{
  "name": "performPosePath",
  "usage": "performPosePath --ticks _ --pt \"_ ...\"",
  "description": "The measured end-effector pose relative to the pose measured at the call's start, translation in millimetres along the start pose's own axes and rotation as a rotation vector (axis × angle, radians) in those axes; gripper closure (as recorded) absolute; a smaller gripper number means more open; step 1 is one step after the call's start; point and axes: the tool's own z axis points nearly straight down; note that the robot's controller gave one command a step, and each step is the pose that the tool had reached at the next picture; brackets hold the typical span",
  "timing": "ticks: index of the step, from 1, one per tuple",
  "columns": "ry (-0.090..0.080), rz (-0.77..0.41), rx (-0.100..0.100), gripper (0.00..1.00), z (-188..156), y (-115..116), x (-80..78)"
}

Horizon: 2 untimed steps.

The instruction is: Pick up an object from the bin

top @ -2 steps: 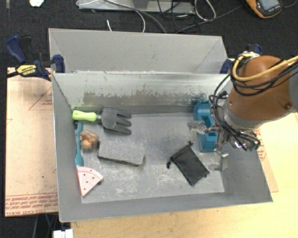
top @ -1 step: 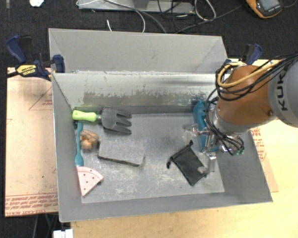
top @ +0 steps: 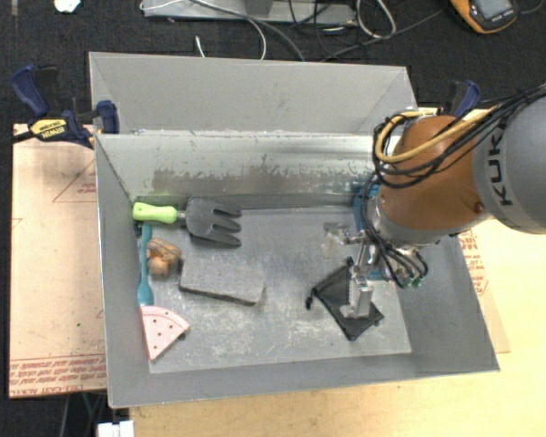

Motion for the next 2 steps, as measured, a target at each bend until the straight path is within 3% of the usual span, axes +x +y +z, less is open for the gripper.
performPosePath --ticks 1,2 --pt "0.003 -0.301 -0.003 0.00 34 -6 -13.3" --pt "-0.001 -0.268 -0.004 0.00 46 -17 -5.3"
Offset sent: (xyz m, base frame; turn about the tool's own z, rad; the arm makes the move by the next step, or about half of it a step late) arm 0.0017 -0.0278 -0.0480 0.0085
